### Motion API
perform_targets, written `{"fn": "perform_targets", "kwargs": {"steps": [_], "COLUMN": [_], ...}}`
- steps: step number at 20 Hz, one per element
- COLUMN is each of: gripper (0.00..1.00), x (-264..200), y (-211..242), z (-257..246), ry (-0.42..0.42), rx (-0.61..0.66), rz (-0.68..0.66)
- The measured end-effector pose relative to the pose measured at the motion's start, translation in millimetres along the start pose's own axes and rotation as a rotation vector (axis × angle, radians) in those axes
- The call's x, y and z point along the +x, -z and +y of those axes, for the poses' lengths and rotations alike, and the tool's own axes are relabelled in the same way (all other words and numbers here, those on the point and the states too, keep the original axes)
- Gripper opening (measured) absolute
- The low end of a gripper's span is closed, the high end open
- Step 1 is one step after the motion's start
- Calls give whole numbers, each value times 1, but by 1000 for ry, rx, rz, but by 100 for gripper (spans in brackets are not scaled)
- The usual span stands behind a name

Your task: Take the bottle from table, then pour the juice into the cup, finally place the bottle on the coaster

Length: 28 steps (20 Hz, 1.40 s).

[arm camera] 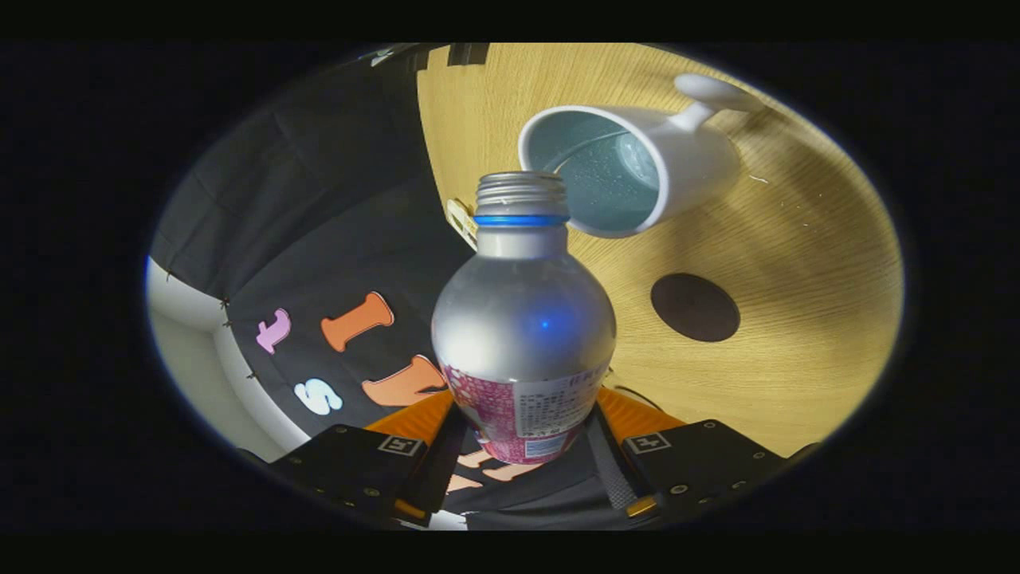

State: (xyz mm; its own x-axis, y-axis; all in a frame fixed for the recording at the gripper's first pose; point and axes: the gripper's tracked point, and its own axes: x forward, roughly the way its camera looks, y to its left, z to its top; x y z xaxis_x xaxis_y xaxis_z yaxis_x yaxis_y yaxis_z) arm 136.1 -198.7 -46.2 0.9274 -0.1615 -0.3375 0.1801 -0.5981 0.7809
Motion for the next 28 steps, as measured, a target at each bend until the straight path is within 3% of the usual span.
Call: {"fn": "perform_targets", "kwargs": {"steps": [28], "gripper": [77], "x": [-6], "y": [-8], "z": [28], "ry": [-8], "rx": [122], "rz": [-5]}}
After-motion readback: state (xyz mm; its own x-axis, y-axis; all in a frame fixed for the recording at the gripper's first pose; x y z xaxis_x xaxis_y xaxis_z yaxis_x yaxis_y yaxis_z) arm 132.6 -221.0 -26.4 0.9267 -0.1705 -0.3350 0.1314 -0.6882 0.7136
